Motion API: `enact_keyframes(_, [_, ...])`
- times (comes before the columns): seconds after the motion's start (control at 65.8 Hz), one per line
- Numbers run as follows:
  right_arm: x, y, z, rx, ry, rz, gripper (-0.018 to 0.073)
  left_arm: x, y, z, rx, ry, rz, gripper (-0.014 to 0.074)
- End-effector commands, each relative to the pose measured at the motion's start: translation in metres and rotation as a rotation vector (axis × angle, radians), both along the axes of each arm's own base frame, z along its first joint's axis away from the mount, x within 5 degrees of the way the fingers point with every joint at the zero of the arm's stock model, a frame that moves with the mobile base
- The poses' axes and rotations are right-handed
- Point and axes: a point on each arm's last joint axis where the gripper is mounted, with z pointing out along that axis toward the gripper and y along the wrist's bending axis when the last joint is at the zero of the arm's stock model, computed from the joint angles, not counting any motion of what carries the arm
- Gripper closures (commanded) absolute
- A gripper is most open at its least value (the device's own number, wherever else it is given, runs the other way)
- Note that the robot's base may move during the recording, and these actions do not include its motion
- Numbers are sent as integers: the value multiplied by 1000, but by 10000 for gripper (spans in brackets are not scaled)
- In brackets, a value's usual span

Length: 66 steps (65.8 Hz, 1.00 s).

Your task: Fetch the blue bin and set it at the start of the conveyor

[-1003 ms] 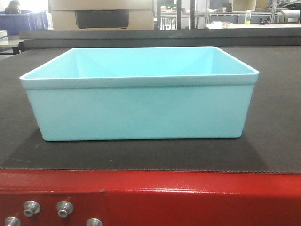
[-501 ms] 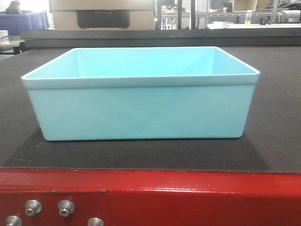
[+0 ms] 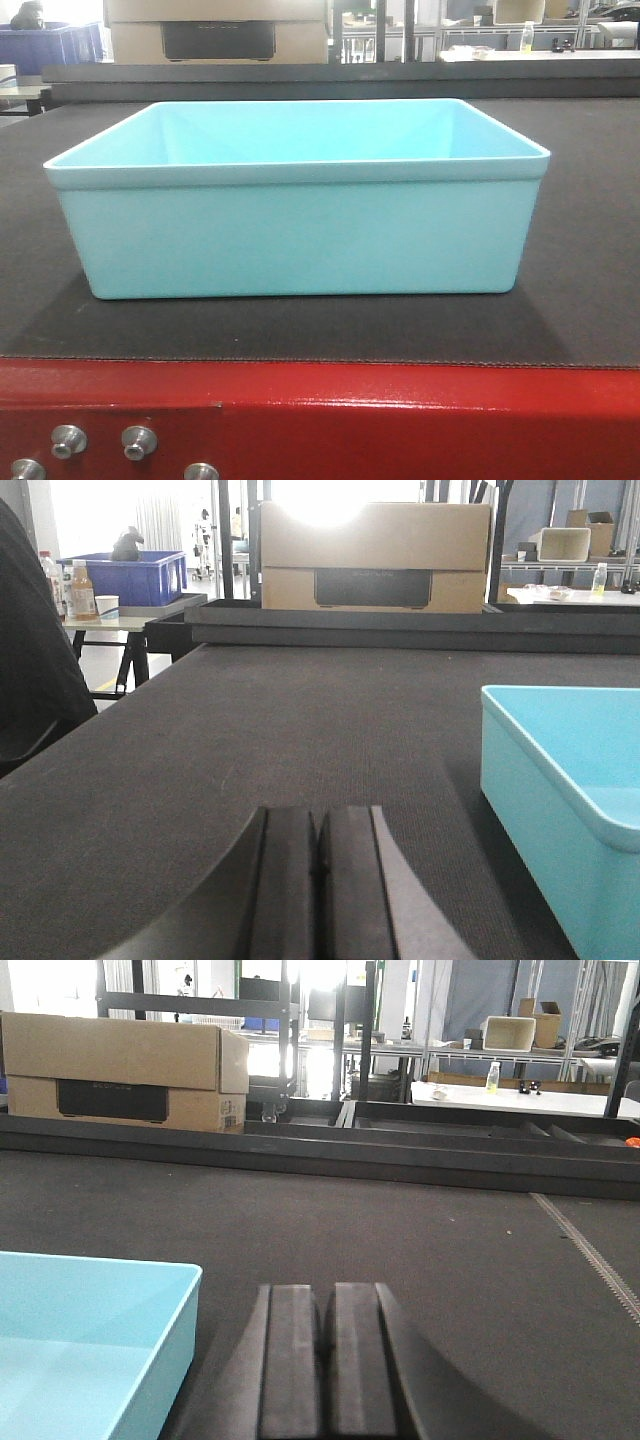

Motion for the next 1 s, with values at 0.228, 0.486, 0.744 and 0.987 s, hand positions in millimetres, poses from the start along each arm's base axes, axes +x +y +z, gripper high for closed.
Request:
enact_keyframes(0.228, [-1,0,2,-14,-24,-4,721,-1,0,2,0,-21,3,707])
enact_keyframes(0.486, [-1,0,2,-14,-24,-4,721,-1,0,2,0,-21,3,707])
enact_keyframes(0.744, [-1,0,2,-14,-24,-4,721,-1,0,2,0,-21,3,707])
enact_keyframes(0.987, [-3,-3,1,-2,-64,-49,721,-1,0,2,0,-21,3,707])
